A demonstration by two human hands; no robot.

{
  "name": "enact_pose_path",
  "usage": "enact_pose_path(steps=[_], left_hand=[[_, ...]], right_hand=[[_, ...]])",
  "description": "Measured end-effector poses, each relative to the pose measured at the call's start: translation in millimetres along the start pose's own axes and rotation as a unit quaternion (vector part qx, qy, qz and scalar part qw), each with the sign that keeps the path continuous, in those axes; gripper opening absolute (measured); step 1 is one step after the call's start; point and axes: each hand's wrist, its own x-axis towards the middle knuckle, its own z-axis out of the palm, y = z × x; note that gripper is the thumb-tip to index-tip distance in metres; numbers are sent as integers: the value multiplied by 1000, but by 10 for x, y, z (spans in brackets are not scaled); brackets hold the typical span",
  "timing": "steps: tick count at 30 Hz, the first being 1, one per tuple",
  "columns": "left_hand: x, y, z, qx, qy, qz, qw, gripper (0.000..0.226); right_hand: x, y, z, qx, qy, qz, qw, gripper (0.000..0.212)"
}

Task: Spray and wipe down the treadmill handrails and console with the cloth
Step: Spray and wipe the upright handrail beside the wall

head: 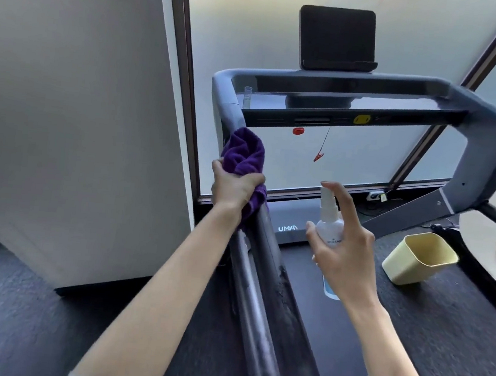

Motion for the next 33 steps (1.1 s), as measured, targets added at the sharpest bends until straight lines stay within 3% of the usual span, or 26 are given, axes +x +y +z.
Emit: enact_pose_path(steps=[5, 9, 12, 16, 23, 29, 33], left_hand=[[-399, -313, -43, -38, -25, 41, 998, 59], [34, -19, 57, 71, 3, 39, 997, 59], [278, 131, 82, 80, -2, -3, 997, 61], [209, 91, 49, 77, -3, 13, 997, 63], [-562, -192, -88, 14, -15, 33, 999, 54], [-1502, -436, -194, 40, -32, 78, 996, 46], [-1542, -426, -150, 11, -8, 54, 998, 57]], right_hand=[[-63, 1, 54, -14, 8, 9, 1000, 69], [-16, -42, 75, -28, 9, 11, 1000, 67], [-10, -98, 62, -25, 26, 14, 999, 68], [-88, -137, -2, -17, 27, 1, 999, 68], [-245, -135, -197, 9, -6, -13, 1000, 63], [-533, -48, -507, 39, -41, -37, 998, 63], [-630, 53, -669, 43, -65, -38, 996, 64]])
